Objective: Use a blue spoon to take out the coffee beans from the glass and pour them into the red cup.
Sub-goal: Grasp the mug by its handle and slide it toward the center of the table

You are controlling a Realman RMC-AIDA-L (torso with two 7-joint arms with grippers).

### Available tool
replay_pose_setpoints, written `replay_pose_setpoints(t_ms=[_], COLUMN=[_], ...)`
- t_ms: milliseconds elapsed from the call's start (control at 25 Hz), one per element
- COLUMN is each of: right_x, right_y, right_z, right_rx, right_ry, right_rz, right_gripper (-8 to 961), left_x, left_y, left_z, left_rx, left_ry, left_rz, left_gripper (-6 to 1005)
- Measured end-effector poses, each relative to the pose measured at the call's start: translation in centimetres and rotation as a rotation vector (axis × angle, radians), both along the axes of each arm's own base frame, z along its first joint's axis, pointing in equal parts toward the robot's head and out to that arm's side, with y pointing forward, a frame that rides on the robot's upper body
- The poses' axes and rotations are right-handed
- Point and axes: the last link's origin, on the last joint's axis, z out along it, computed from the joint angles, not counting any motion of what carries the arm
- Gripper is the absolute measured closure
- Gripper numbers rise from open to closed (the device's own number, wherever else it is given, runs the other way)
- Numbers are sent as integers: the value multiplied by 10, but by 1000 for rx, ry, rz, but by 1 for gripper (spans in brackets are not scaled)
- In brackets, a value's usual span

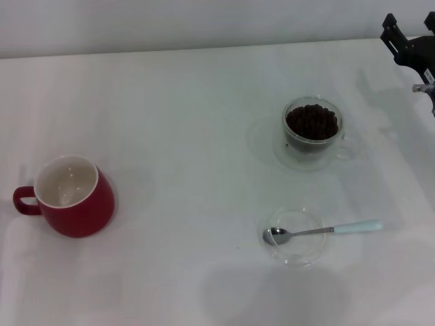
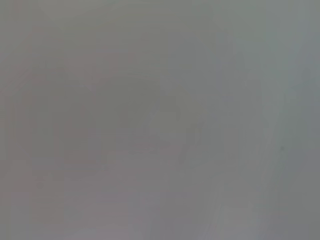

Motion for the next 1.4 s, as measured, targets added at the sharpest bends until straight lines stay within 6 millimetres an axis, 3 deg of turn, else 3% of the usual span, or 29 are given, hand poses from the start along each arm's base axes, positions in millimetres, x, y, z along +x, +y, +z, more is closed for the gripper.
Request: replay_pose_setpoints(t_ms=[480, 840, 960, 1400], right_x=[11, 13, 11, 14], right_y=[-2, 1, 4, 4], right_z=[3, 7, 7, 11], right_rx=[-36, -35, -39, -30], right_ry=[29, 2, -5, -15], right_rz=[-26, -36, -34, -45], right_gripper=[117, 118, 118, 119], left_x=[-1, -8, -14, -33], left_y=[-14, -54, -80, -87], left_z=[-4, -12, -15, -11], left_rx=[-26, -117, -174, -247], left_ry=[17, 88, 190, 331], left_rz=[-16, -62, -88, -59], left_gripper=[111, 111, 110, 118])
